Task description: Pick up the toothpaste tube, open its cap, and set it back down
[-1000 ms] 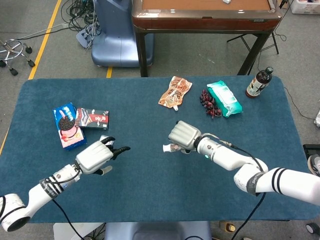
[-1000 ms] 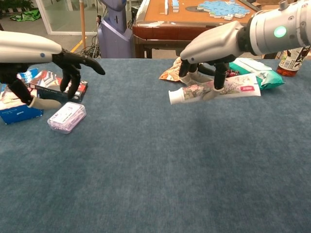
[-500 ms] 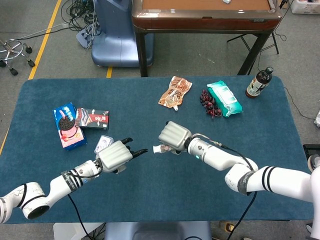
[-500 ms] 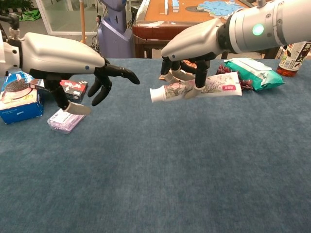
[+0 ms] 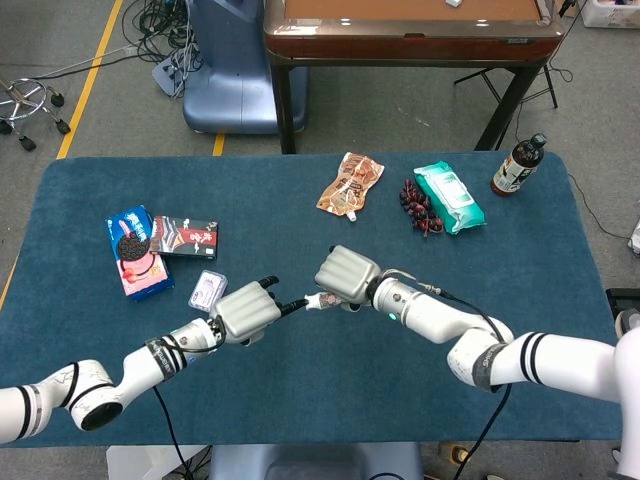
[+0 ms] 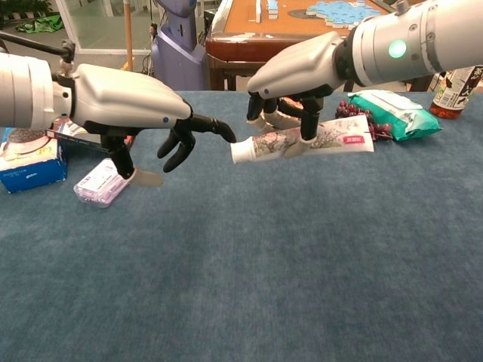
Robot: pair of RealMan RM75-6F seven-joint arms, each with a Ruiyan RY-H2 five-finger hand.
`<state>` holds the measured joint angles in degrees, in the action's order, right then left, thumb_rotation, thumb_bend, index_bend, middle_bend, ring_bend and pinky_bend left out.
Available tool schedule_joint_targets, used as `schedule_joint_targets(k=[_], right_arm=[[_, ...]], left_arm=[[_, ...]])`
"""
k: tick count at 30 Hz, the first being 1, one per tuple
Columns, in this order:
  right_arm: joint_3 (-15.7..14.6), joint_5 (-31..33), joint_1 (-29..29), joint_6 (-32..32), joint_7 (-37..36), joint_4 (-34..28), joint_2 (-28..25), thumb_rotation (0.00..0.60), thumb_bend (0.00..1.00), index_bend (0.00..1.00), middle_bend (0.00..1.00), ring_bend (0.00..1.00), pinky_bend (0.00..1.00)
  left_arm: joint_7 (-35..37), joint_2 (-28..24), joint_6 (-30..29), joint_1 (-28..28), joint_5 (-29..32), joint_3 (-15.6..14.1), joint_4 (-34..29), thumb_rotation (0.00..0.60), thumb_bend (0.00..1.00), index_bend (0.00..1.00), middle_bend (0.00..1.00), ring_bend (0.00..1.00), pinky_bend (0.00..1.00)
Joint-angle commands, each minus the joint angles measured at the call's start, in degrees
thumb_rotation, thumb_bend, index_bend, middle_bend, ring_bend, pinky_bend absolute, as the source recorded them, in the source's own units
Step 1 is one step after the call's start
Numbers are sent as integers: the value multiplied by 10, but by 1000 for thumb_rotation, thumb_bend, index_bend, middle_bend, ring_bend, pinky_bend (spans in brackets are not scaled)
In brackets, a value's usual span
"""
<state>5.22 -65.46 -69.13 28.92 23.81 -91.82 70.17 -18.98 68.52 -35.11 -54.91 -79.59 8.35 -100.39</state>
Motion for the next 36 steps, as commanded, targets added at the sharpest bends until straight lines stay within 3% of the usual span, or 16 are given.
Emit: schedule_joint_targets(k=[1, 36], right_arm=[[-1, 0, -1, 1, -1, 0, 1, 600, 992, 847, 742, 662, 318], [1, -34, -1, 14, -64, -2, 2, 600, 1000, 896, 775, 714, 318]], left_arm=[[-4, 2, 1, -4, 5, -4, 3, 600, 307, 44, 526, 478, 108], [-39, 24, -10, -28, 55, -51, 16, 600, 306, 52, 525, 478, 108]])
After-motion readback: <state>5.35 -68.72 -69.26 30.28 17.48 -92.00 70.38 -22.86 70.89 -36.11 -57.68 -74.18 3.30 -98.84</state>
